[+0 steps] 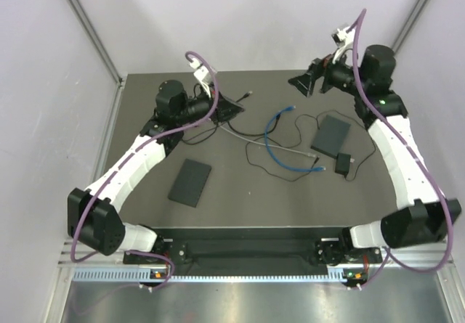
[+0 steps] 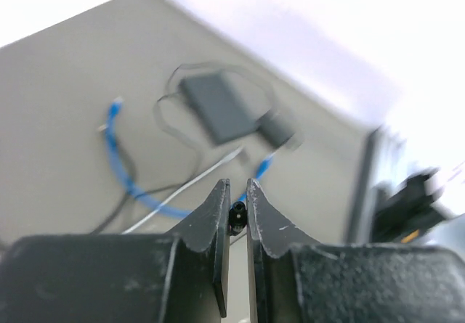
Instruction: Insert the plug into the switch port
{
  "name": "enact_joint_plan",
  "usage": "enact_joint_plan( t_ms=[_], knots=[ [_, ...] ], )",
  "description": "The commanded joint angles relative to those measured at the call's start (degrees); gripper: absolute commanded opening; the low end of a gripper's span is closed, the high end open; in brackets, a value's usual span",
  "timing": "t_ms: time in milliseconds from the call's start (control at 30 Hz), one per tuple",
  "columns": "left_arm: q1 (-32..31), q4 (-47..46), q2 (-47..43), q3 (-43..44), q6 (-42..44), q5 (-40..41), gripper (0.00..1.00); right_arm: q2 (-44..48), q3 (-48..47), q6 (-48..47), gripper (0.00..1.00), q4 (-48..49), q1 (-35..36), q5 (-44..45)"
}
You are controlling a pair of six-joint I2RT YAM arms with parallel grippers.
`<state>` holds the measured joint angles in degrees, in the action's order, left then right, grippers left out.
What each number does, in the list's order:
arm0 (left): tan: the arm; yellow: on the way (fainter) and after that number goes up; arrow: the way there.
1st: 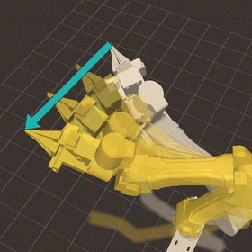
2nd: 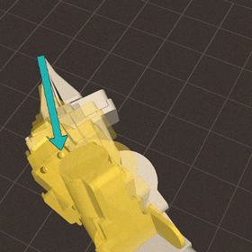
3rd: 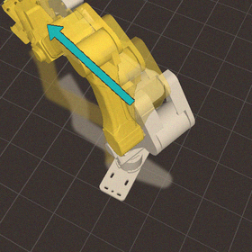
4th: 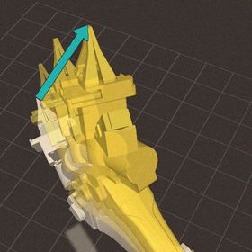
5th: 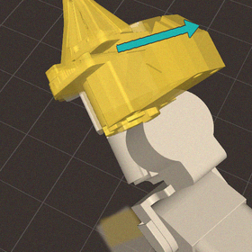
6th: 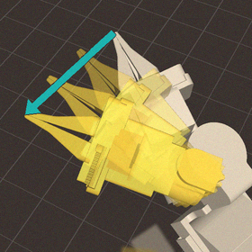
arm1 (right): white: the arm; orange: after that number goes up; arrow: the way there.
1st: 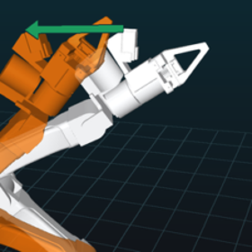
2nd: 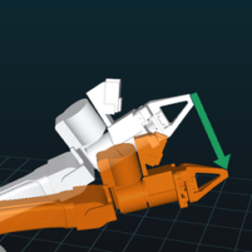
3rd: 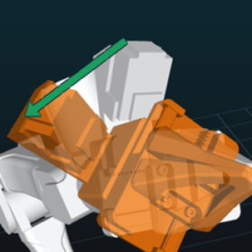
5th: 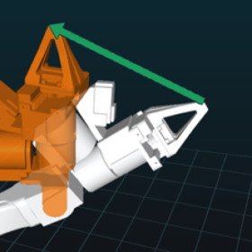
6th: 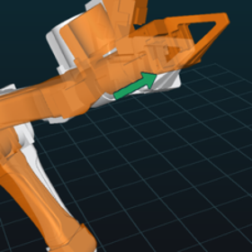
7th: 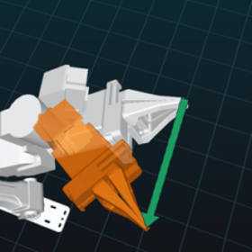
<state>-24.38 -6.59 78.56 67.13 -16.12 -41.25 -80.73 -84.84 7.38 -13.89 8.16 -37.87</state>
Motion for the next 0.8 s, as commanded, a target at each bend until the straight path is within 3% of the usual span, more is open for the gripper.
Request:
enact_joint_plan(
  t_ms=[0, 67, 100, 200, 367, 400, 533, 600, 767],
  knots=[
    [0.3, -16.85, 0.19, -1.56, -22.97, -0.49, 0.0, 2.85, 0.2, -17.63, 1.0, -7.9, -0.43, 4.21],
    [0.47, -24.04, 0.19, -4.28, -29.91, 0.3, 0.0, 3.64, 0.11, -19.33, 1.0, -10.09, -0.43, -0.96],
    [0.48, -25.74, 0.19, -4.9, -31.41, 0.82, 0.0, 3.47, -0.24, -18.81, 1.0, -10.63, -0.26, -7.85],
    [0.56, -26.9, -0.16, -6.22, -34.06, 2.93, 0.0, 2.33, -0.77, -12.16, 0.95, -11.6, 3.78, -11.52],
    [1.44, -25.75, -0.52, -7.72, -37.83, 6.1, 0.0, 5.49, 7.3, -10.01, 0.86, -5.28, 17.11, -6.26],
    [1.62, -26.45, -0.34, -7.98, -38.89, 6.01, 0.0, 4.89, 6.97, -10.19, 0.81, -5.36, 18.19, -6.52],
    [1.88, -27.69, 0.71, -8.42, -40.57, 5.13, 0.0, 0.84, 5.47, -8.78, 0.77, -2.38, 20.4, -5.55],
    [2.06, -28.38, 0.89, -8.95, -41.7, 5.31, 0.0, -0.74, 5.21, -7.73, 0.68, 1.57, 21.1, -4.15],
    [2.67, -29.0, 1.5, -9.56, -43.12, 5.13, 0.0, -3.64, 4.42, -5.53, 0.63, 7.81, 22.68, -3.18]
  ],
)
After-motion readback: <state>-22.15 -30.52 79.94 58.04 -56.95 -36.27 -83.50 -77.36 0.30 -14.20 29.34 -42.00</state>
